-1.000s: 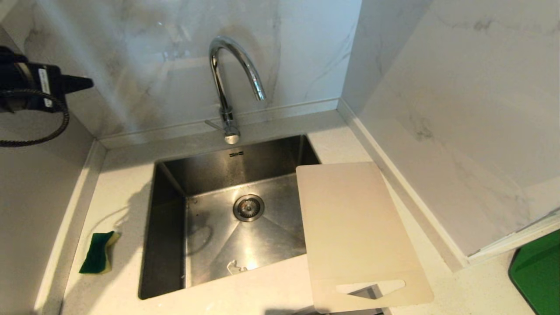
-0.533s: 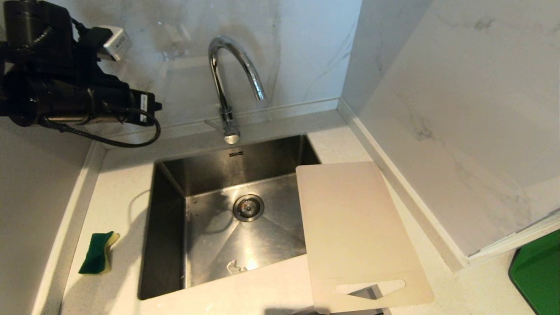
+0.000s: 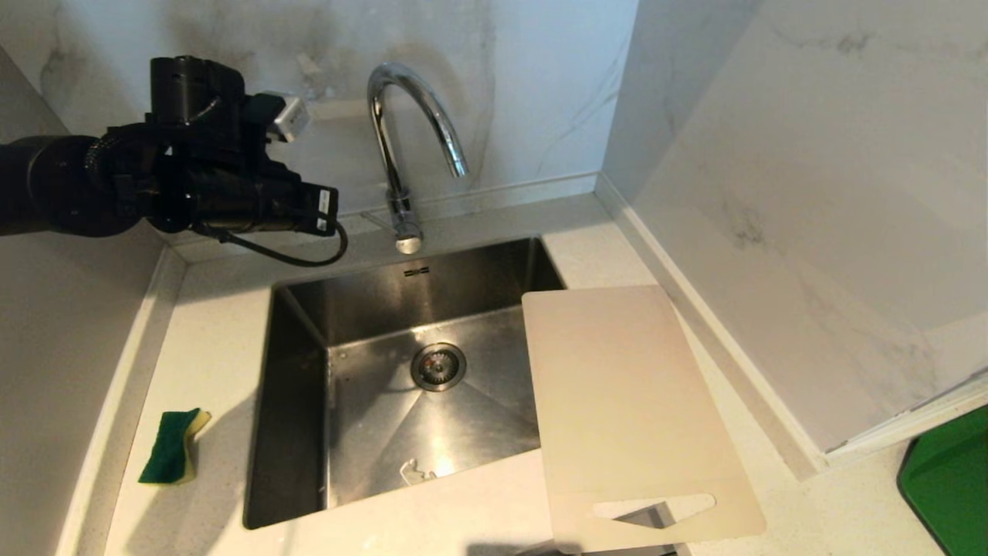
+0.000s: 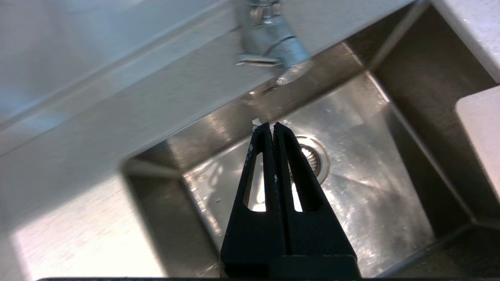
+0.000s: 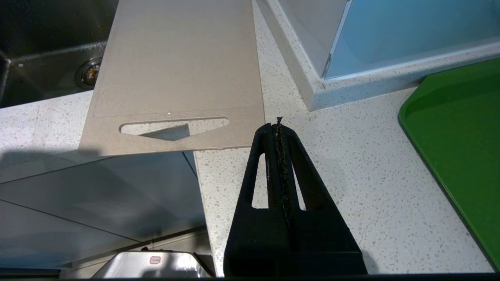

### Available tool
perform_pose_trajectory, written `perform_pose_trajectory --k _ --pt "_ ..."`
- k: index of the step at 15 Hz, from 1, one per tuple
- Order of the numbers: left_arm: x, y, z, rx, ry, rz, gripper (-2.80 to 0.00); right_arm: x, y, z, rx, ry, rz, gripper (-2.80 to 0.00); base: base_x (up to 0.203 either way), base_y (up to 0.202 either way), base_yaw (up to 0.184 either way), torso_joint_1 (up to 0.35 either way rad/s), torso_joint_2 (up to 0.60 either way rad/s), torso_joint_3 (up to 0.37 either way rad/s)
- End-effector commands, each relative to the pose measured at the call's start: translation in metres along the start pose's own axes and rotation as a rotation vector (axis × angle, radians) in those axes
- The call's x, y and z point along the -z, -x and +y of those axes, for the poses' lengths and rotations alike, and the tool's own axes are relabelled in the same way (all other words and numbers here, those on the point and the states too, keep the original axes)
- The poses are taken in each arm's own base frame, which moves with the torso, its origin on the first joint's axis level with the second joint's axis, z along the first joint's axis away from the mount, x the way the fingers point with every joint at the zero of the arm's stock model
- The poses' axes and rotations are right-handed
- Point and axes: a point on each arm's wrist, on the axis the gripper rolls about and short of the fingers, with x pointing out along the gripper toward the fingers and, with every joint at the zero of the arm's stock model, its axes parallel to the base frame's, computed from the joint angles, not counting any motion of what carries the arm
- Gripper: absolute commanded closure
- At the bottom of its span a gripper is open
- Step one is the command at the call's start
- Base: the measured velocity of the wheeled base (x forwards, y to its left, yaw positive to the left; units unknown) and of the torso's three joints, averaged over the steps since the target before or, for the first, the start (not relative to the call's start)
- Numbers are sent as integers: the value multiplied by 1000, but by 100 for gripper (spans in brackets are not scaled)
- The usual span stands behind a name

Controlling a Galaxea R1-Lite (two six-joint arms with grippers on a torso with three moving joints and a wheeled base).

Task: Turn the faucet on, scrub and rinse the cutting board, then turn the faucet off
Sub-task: Turn on the tap

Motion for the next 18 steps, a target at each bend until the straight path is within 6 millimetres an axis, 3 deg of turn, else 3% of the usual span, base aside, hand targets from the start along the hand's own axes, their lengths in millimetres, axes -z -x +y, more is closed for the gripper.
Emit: perform_pose_trajectory --k 1,7,18 --pt "8 -22 -14 24 6 23 0 0 0 0 -1 0 0 0 0 0 0 0 0 0" --pt "9 -51 -30 45 43 5 0 0 0 0 0 0 0 0 0 0 0 0 0 0" --pt "8 -65 -29 -72 209 -79 0 0 0 0 -1 0 0 0 0 0 0 0 0 0"
